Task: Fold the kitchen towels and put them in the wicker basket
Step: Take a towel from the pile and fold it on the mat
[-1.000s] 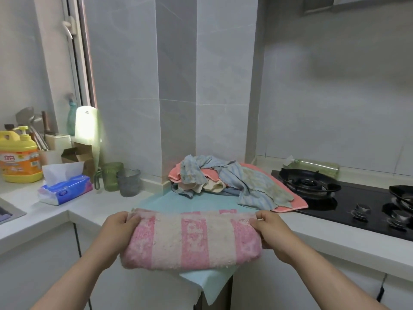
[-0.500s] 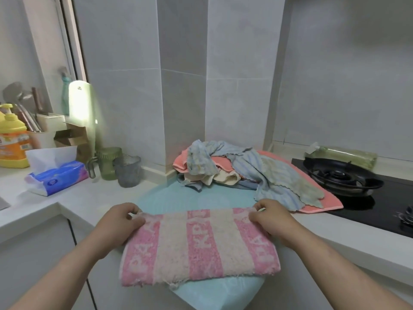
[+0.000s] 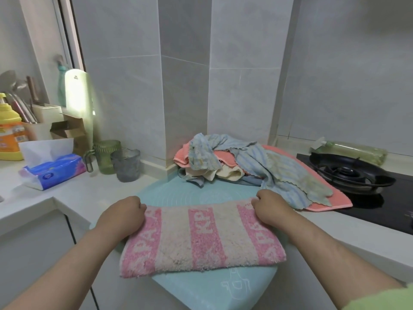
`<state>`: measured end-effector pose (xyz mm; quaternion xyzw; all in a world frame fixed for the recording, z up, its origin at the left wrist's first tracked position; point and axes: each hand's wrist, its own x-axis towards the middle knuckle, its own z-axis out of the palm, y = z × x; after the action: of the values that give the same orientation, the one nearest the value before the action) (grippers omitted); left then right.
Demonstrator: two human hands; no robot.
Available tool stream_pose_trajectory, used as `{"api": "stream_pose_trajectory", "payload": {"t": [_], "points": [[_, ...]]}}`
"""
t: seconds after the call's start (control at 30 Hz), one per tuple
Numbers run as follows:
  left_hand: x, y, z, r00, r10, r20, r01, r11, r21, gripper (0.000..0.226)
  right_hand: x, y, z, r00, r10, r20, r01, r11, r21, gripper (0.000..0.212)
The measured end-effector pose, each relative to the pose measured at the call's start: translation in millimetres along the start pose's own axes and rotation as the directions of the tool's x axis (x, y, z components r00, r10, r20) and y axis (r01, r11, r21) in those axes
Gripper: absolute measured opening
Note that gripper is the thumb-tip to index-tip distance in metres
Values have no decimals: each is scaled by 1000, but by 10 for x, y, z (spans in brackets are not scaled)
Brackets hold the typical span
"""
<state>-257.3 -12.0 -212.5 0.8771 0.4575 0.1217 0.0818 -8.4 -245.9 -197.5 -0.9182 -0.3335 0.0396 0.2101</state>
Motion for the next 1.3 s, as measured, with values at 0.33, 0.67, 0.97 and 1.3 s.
{"api": "stream_pose_trajectory", "payload": {"t": [0.33, 0.67, 0.97, 1.3], "points": [[-2, -92, -9, 973, 230, -15, -230, 969, -88, 20, -4, 52, 11, 995, -101, 21, 102, 992, -77, 22], [52, -9, -167, 975, 214, 66, -202, 968, -151, 14, 42, 14, -14, 992, -112, 61, 111, 994, 16, 16], [501, 20, 55, 994, 106, -37, -109, 989, -101, 22, 303, -69, 191, 989, -120, -90, 125, 991, 49, 23], [142, -9, -138, 995, -71, -71, 39, 927, -372, 50, 17, 28, 106, 991, -52, -119, 78, 972, 220, 36]]}}
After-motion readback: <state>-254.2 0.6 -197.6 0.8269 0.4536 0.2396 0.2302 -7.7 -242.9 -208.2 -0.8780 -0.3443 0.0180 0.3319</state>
